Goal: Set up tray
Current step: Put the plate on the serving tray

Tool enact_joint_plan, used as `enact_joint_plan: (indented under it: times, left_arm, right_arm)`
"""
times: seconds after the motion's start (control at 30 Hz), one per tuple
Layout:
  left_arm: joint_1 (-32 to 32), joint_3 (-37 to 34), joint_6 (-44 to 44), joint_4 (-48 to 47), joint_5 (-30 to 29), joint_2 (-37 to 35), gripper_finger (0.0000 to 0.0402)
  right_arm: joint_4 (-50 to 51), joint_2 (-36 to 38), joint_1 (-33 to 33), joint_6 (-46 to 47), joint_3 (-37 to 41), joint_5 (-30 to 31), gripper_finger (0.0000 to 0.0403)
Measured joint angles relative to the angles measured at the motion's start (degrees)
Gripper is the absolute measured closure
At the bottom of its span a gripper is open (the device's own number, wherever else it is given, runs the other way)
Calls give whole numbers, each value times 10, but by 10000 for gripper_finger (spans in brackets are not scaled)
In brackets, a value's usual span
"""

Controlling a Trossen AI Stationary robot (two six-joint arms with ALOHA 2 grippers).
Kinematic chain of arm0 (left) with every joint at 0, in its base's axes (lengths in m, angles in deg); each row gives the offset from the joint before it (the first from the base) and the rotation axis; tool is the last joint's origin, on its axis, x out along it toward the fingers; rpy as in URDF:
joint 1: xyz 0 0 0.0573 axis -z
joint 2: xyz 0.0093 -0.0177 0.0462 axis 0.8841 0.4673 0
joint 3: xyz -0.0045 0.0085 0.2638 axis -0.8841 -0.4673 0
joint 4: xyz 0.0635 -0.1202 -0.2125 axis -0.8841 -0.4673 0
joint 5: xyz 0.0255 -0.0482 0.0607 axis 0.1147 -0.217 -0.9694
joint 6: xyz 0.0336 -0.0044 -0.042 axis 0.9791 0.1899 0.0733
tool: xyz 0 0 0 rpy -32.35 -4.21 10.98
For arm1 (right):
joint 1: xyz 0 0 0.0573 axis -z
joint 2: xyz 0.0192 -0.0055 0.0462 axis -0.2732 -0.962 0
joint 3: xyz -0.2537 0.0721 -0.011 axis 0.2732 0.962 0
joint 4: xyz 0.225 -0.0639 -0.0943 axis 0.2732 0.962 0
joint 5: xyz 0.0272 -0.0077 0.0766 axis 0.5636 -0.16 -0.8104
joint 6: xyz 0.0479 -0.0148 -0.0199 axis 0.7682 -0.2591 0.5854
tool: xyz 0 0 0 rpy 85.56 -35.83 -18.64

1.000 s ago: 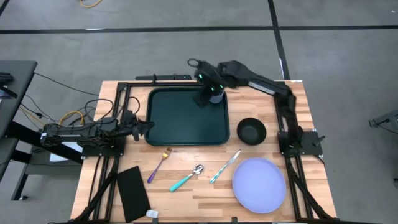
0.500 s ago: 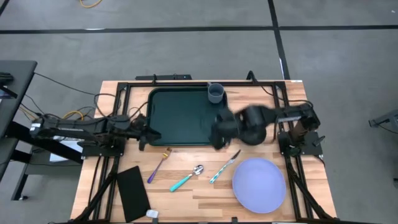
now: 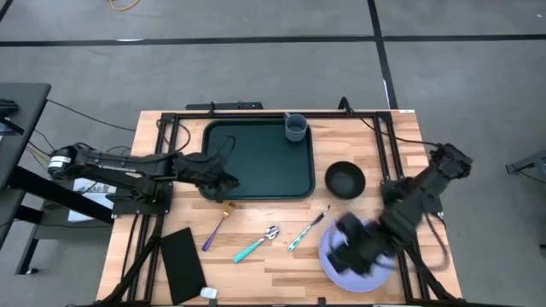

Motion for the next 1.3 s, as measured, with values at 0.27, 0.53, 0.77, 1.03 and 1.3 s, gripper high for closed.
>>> enact_joint_plan:
  times: [0.27, 0.53, 0.77, 1.03, 1.3]
  left_arm:
    - [4, 3, -32, -7, 8, 13, 310]
    - [67, 6, 81, -70, 56, 21, 310]
    - [124, 29, 82, -77, 6, 37, 310]
    - [163, 57, 130, 36, -11, 46, 310]
    - [165, 57, 84, 117, -10, 50, 310]
  right_arm:
    - [-19, -66, -120, -53, 13, -124, 300]
    - [-50, -165, -137, -145, 13, -127, 300]
    - [-83, -210, -130, -222, 12, -119, 300]
    - [-55, -213, -117, -258, 12, -76, 300]
    - [-90, -213, -100, -271, 12, -79, 300]
